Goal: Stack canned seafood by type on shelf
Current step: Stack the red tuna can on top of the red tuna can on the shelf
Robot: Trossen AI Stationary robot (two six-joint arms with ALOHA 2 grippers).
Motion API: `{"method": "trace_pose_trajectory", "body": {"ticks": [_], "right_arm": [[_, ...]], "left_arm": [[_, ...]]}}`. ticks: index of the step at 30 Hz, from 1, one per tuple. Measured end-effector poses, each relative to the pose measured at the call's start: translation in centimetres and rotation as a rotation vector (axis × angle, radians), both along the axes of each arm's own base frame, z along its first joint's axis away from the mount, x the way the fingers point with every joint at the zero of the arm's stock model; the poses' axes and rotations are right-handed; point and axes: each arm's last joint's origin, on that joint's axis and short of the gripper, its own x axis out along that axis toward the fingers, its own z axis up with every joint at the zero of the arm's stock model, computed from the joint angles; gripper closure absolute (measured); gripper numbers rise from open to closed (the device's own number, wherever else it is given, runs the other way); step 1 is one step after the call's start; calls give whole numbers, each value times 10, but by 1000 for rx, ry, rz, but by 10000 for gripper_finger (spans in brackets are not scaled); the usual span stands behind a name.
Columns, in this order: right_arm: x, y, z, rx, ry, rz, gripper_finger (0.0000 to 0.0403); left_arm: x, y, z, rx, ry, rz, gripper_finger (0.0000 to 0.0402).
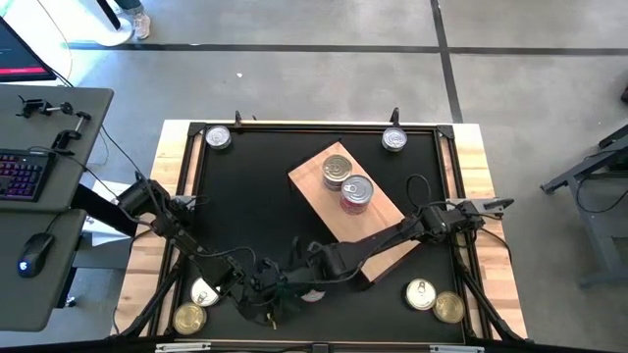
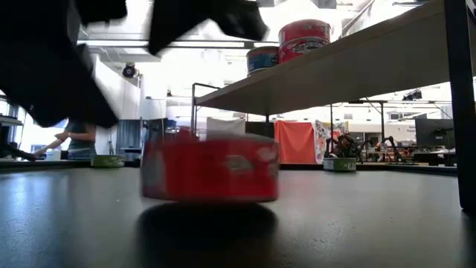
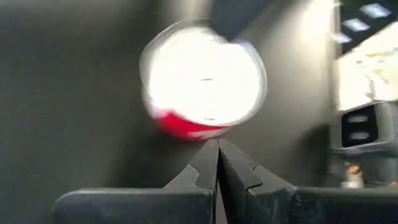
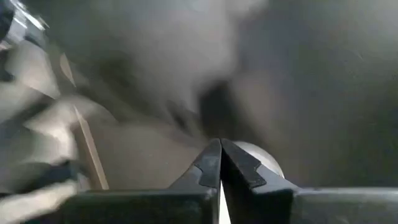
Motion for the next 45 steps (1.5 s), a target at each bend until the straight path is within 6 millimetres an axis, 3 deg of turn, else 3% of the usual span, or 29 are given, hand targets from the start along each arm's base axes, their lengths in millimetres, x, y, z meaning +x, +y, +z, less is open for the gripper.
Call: {"method": "trace_pose_trajectory", "body": {"ticks": [4,10,19,30,37,45], "right_arm": [[-20,12,-15,-26,171,33,403],[-34,29,-22,-36,227,71,403],[-38,23,-66,-23,333,47,403],[-40,19,-91,-17,349,44,403],[-37,19,-89,-10,316,37,403],[-26,28,-56,39,208,62,403]], "left_arm": [[2,-4,24,29,-118,-98,402],[10,15,33,117,-119,-101,401],[32,43,11,121,21,-205,401],[26,28,-9,130,69,-241,401],[23,20,-19,141,72,-180,402],[11,7,-22,120,104,-233,402]]}}
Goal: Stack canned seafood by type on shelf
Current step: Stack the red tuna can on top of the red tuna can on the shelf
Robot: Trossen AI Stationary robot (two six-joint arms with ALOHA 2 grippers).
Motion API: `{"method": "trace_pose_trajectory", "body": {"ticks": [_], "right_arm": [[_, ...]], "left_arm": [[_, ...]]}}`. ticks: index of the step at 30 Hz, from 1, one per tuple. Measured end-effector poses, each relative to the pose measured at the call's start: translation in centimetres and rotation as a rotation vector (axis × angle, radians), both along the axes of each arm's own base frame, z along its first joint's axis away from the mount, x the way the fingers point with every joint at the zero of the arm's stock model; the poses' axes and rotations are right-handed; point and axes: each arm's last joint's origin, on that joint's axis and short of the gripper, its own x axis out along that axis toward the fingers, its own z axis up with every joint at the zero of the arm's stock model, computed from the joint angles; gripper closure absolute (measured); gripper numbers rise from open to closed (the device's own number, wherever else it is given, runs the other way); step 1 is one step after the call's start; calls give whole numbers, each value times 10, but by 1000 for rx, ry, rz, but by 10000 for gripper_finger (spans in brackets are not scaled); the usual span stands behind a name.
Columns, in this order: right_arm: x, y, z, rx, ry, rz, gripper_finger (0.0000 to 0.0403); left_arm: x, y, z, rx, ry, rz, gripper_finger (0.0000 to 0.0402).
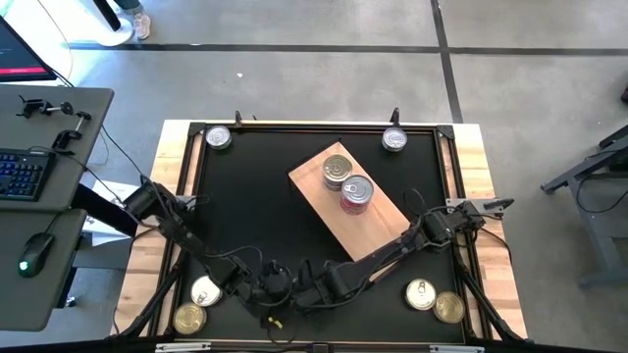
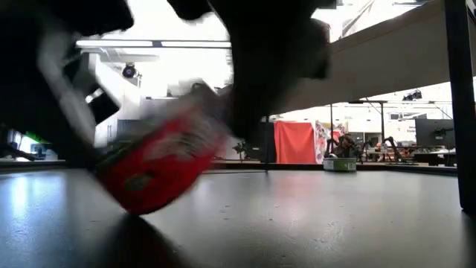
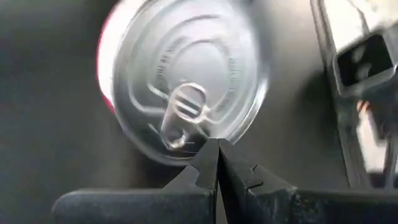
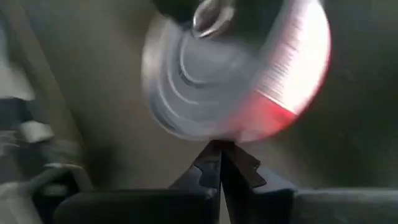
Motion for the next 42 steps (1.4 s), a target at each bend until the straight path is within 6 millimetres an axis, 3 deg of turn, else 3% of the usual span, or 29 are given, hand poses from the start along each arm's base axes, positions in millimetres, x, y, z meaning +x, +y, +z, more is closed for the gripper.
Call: {"method": "trace_pose_trajectory", "body": {"ticks": [6,15,19,24,29,33,38,42], "right_arm": [[9,2,16,30,-91,-9,403],[7,3,20,30,-94,31,403],[2,-3,36,10,-100,85,403],[-7,-15,57,-46,-104,175,403],[7,-20,66,25,-237,379,397],[18,-24,69,15,-351,552,348],[22,-35,69,-35,-371,670,235],[19,-31,63,-89,-379,838,149]], "left_arm": [[-9,-7,-4,11,24,-11,401],[-14,-9,-6,-1,46,27,401],[-19,-9,-5,14,84,3,401],[-37,-4,4,82,187,24,402],[-60,-5,26,84,187,113,402],[-75,-13,43,-9,115,189,402],[-89,-23,55,-149,20,331,402],[-93,-29,59,-257,-34,414,401]]}}
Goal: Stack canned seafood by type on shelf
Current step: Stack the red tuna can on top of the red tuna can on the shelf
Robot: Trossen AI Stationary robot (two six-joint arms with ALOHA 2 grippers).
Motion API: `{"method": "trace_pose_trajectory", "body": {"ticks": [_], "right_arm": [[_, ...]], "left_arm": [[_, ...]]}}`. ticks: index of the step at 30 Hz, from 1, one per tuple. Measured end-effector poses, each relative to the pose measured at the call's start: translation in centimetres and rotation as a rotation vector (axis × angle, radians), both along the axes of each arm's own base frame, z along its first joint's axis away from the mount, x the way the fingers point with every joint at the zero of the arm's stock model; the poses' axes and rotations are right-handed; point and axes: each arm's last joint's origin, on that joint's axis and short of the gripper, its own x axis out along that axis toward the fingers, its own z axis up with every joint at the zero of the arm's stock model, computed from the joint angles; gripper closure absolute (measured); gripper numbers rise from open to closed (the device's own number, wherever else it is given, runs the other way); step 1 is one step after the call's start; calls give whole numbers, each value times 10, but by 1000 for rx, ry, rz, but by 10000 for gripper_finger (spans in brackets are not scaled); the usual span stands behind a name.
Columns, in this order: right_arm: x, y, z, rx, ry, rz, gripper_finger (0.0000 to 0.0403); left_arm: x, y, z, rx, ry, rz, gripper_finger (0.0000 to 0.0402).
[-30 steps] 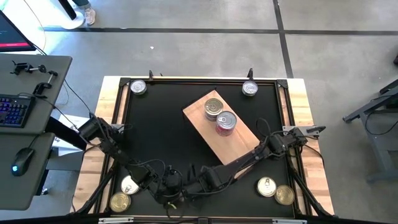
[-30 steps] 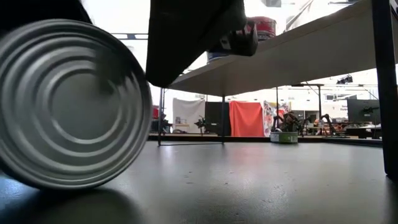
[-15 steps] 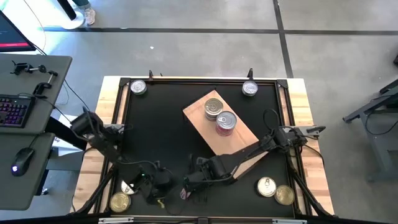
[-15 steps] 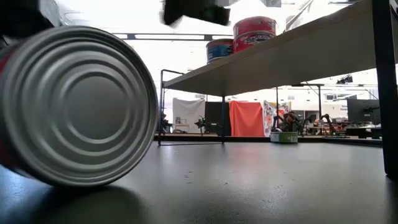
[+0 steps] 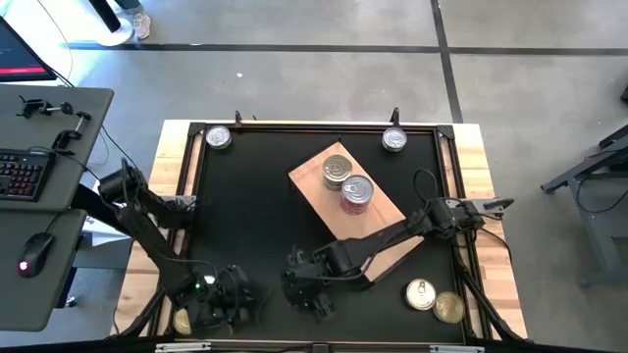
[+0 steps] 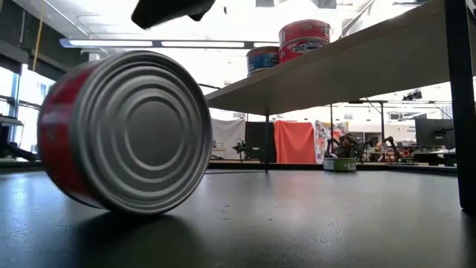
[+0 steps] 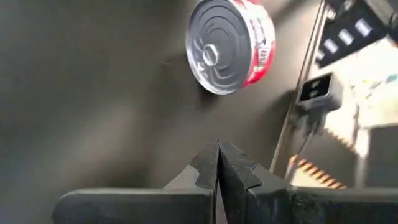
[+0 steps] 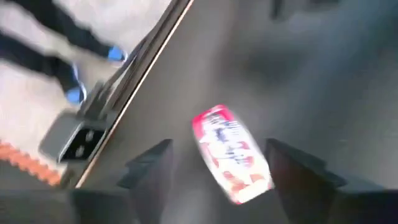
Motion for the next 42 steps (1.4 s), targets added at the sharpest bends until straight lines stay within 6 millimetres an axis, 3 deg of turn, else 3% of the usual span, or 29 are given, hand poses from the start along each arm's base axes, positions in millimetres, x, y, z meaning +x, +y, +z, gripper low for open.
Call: {"method": "trace_pose_trajectory", "body": {"ticks": [5,20,24,33,37,42], "right_arm": [[-1,4,-9,-60,2,102,102],[12,6,-56,-223,16,122,104],[11,9,-56,-246,6,141,137],[2,5,-64,-281,126,127,288],[5,9,-43,-231,87,76,289],[1,6,20,-160,-98,-43,289]], "left_arm": [[2,-6,5,-74,-73,34,401],[7,-10,11,-121,-170,75,401],[7,-10,11,-111,-179,73,401],[9,-11,18,-56,-229,17,402],[6,-6,39,-10,-282,-49,401],[-6,13,82,66,-402,-105,401]]}}
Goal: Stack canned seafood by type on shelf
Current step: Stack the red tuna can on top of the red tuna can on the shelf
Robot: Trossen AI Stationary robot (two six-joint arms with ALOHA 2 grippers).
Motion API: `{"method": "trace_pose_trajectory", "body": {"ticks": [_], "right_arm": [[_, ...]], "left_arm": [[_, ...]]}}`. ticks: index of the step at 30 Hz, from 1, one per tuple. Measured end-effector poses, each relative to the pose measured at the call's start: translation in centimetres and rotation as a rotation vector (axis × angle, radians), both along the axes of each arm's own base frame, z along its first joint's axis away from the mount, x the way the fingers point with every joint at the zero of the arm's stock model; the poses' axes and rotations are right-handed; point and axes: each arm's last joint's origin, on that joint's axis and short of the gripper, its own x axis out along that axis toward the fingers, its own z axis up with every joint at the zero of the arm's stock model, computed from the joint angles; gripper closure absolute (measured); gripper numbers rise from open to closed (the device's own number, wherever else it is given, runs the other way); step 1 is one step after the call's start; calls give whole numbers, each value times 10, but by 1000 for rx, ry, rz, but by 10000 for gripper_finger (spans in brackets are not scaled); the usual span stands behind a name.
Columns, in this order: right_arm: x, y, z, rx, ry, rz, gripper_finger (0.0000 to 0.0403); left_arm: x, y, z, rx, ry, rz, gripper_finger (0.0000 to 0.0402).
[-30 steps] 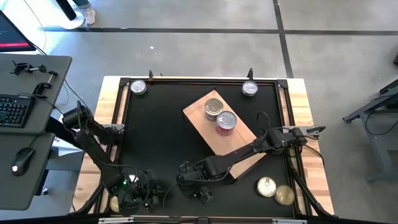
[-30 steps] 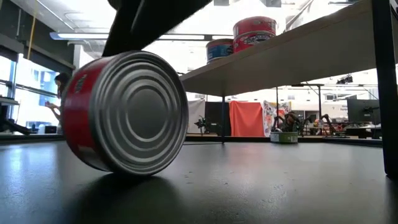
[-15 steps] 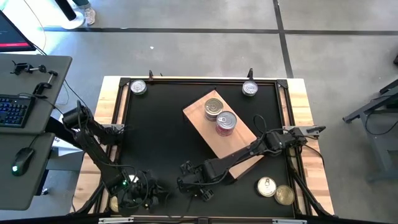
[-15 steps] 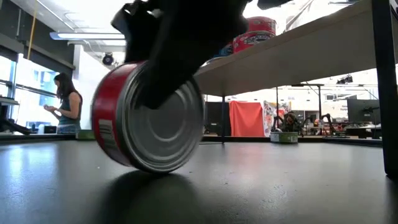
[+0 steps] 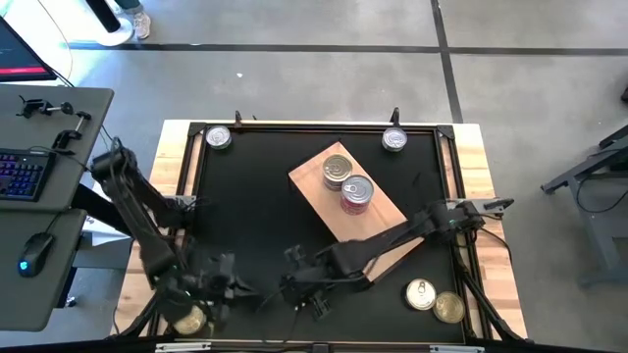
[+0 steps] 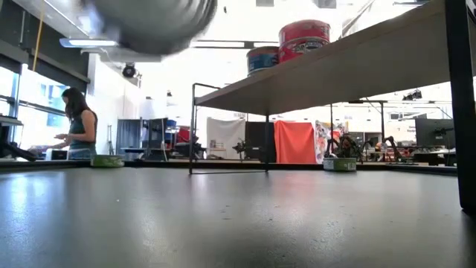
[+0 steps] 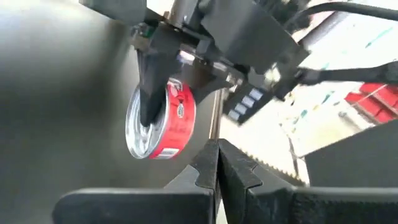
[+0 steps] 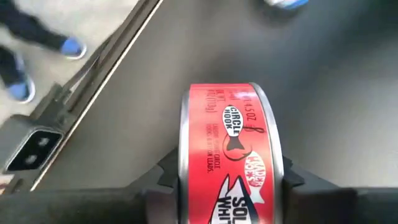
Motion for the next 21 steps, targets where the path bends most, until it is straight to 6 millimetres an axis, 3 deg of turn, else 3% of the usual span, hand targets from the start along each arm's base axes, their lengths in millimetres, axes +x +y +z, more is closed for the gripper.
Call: {"method": "trace_pose_trajectory", "body": {"ticks": [4,9,16,18,21], "right_arm": [[-22,-20,56,-49,-133,-153,289],[-50,-52,105,-244,-265,-368,289],[-104,-95,139,-470,-220,-662,289],[-120,-102,141,-532,-182,-731,289],[-129,-105,149,-526,-241,-759,289]], "left_arm": [[-12,17,29,103,-94,-12,402],[-17,32,46,211,-150,11,401],[-6,37,44,215,-123,-18,401],[-3,36,40,219,-110,-26,401],[0,33,35,235,-95,-29,401]]}}
